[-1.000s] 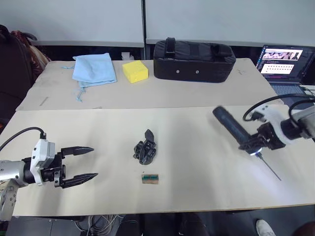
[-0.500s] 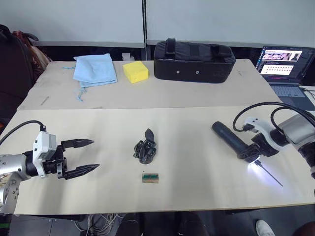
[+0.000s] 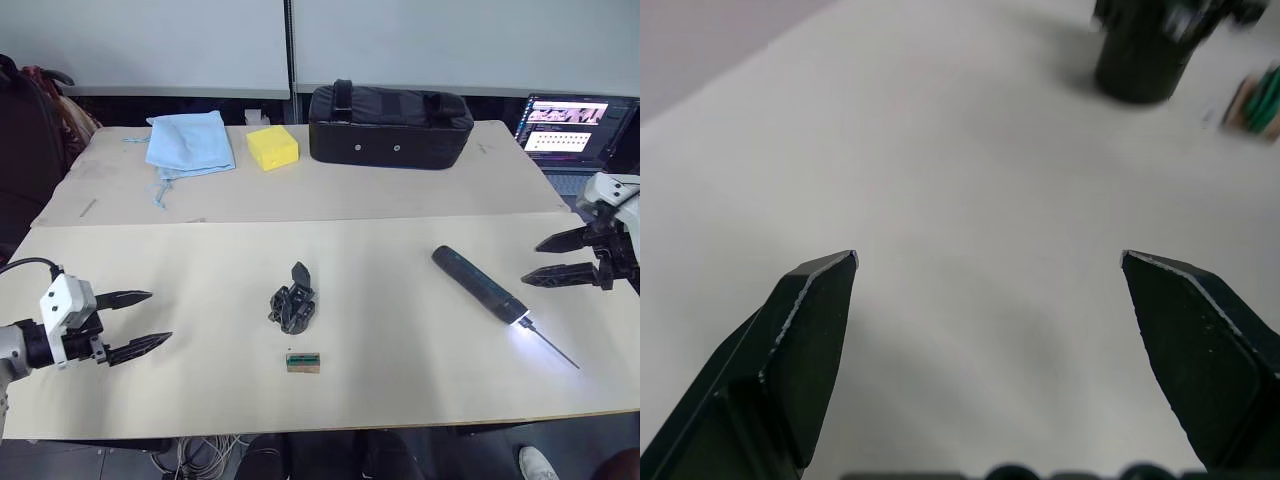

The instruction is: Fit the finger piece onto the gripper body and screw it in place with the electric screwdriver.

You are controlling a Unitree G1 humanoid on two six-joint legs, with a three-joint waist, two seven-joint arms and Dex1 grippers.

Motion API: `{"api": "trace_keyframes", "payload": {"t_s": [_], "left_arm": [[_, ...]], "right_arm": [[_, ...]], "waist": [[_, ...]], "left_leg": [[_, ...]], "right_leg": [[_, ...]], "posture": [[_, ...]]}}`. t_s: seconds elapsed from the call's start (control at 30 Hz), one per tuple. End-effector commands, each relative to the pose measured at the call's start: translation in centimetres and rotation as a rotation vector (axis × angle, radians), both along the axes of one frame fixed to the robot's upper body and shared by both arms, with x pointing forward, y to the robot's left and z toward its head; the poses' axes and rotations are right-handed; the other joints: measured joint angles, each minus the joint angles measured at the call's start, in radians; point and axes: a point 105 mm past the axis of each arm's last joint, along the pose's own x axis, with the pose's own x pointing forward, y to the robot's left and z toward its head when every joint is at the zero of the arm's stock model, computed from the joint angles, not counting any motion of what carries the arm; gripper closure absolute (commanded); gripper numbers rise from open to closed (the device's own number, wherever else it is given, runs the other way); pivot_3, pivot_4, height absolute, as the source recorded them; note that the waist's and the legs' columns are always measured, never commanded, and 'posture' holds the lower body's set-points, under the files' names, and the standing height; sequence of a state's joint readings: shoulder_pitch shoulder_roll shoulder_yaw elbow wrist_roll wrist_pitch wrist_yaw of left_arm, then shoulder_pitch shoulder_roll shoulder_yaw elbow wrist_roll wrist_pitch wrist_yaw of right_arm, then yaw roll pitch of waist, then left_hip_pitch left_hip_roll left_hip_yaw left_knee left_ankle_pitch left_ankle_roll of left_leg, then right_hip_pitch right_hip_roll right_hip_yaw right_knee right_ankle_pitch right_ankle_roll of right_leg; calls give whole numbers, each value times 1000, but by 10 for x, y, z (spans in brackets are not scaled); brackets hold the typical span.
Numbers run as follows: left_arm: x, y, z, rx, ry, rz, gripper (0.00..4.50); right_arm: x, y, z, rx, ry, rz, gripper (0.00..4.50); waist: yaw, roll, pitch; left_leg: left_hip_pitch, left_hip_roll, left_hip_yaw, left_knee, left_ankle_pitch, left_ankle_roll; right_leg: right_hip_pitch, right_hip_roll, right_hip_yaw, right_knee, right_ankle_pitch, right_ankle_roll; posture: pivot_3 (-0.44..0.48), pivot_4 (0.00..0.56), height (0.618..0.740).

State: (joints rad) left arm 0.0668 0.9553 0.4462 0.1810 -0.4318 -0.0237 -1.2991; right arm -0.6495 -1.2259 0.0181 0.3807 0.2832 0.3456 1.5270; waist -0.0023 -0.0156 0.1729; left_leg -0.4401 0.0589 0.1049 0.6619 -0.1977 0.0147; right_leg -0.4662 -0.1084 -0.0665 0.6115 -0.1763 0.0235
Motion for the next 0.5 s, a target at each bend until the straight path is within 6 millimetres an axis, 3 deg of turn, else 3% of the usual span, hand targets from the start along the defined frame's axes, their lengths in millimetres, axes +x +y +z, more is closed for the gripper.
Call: {"api": "trace_keyframes", "payload": {"t_s": [0.03, 0.13, 0.23, 0.33, 0.5], "left_arm": [[-3, 10, 8, 42, -69, 16, 0], [-5, 11, 1, 65, -56, 33, 0], [-9, 11, -8, 71, -15, 53, 0], [-11, 12, -9, 68, -34, 75, 0], [-13, 15, -6, 97, -83, 88, 0]], "right_arm": [[-10, 36, 14, 53, -233, 243, 46], [-27, 70, -11, 80, -335, 447, 46], [-32, 86, -28, 120, -439, 483, 46], [-44, 93, -44, 144, -437, 527, 46], [-43, 90, -46, 173, -448, 492, 46]], "waist": [[-1, 0, 0], [3, -1, -1], [6, -1, -1], [13, -1, -1], [14, -2, -1]], "left_leg": [[2, 1, 1, 0, 0, 0], [7, 5, 2, 0, -4, -8], [10, 7, 4, 0, -4, -8], [10, 6, 4, 0, -4, -8], [10, 6, 5, 1, -3, -7]], "right_leg": [[1, 0, 0, 0, 0, 0], [6, 3, 0, 0, 1, -1], [8, 4, 0, 1, -1, -4], [8, 4, 1, 1, -1, -4], [9, 3, 1, 1, -3, -8]], "posture": [[0, 150, 740], [0, 150, 740], [0, 150, 740], [0, 150, 740], [0, 150, 740]]}}
